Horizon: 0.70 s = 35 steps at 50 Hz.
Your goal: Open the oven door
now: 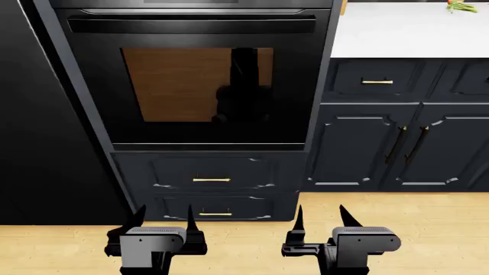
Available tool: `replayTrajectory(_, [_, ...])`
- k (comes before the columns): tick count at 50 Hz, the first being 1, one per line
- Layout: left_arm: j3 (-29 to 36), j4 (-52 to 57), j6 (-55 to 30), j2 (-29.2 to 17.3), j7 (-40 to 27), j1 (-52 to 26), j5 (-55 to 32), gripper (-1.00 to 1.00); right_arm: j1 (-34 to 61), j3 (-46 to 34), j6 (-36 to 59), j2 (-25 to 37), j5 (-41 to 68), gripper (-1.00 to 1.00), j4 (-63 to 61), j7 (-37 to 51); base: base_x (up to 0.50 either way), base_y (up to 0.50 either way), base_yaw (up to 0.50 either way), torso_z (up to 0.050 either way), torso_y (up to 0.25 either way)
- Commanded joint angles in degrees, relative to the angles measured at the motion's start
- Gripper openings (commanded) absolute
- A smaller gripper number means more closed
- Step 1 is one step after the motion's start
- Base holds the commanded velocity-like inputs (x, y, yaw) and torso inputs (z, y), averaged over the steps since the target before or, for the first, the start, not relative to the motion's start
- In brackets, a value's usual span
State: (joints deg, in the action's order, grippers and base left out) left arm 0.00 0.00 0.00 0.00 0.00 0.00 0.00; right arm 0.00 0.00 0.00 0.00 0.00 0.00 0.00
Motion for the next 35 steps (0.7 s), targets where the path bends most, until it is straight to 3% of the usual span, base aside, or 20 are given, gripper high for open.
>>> replayTrajectory(1, [1.0,-0.3,0.2,-0.9,-1.0,-0.1,-0.9,1.00,0.0,-1.2,-0.2,0.9,0.9,1.00,0.0,1.1,0.00,0.00,0.00,0.000,0.000])
replayTrajectory(16, [3.6,-0.1,0.2,-3.1,-3.6,-0.2,-3.1,1.00,0.0,-4.3,-0.5,3.3,1.7,1.00,-0.2,3.9,0.01,0.00,0.00,0.000,0.000])
replayTrajectory(35, [5.3,-0.3,0.6,-4.6,-5.3,-0.3,-4.6,1.00,0.0,-6.3,-1.0,4.9,2.8,1.00,-0.3,5.3,0.49,0.00,0.00,0.000,0.000])
